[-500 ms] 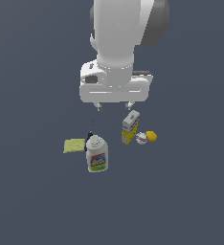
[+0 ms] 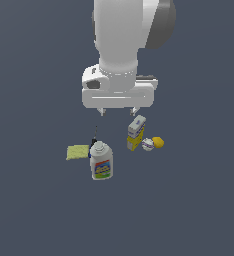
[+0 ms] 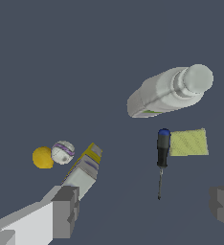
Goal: Pick up a designated object from a clutter of objects.
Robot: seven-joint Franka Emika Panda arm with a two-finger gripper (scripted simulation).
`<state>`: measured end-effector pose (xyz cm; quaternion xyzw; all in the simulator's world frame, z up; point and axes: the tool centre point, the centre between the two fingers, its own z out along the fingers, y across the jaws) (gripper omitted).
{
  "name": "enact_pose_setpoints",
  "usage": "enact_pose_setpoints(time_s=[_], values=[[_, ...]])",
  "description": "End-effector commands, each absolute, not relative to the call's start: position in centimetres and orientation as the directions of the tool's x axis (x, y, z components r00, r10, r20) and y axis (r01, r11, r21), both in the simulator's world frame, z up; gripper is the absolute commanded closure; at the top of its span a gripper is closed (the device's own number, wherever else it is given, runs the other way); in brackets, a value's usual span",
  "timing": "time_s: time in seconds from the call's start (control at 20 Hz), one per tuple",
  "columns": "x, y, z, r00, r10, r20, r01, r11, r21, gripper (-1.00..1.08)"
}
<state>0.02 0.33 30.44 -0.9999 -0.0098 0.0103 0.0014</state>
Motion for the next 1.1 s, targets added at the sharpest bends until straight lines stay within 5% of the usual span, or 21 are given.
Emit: enact_pose_setpoints(time_s=[0.0,0.5,1.05], values=[[0.0,0.3,30.5,1.000,0.018,-0.024,0.018,-1.000,-0.006,-0.92],[0.4,-0.5,29.3,0.998,-0.051,-0.024,-0.051,-0.999,-0.013,-0.92],[1.6,-4.3,24.0,0.937,-0.348,-0.031,-0.349,-0.936,-0.032,-0.92]])
